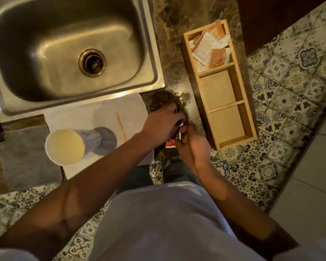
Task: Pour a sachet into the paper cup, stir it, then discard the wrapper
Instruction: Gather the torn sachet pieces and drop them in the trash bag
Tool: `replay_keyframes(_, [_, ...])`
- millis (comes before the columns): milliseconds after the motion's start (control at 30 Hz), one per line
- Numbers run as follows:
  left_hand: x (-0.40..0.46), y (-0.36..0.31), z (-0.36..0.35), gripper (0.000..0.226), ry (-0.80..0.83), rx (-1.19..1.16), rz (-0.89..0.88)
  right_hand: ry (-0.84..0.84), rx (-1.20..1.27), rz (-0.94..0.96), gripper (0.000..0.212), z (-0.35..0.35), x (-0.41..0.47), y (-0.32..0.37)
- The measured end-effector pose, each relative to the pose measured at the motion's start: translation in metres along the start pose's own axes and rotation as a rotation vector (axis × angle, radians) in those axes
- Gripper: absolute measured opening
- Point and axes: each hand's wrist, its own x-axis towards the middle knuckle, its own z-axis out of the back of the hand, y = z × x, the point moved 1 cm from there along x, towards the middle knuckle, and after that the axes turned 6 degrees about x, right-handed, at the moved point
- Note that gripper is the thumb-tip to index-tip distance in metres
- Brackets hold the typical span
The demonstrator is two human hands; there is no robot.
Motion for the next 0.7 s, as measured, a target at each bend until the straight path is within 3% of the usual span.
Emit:
replay_keyframes(133, [0.000,0.004,0.001,0.016,0.011,0.014,-0.004,-0.029,0.043,0.011,0.025,0.000,-0.004,0.003])
replay_keyframes(233, [-0.004,0.007,-0.002,0.014,0.006,-0.016,-0.012,-0.027,0.033,0.038,0.035,0.001,-0.006,0.002])
replay_keyframes(433, [-0.012,0.014,-0.002,0.014,-0.082,-0.125,0.138,-0.012,0.012,0.106,0.048,0.003,-0.006,-0.001])
replay_keyframes(700, [-0.031,0.023,0.003,0.013,-0.240,-0.284,0.317,0.057,-0.086,0.093,0.033,0.002,0.000,0.002])
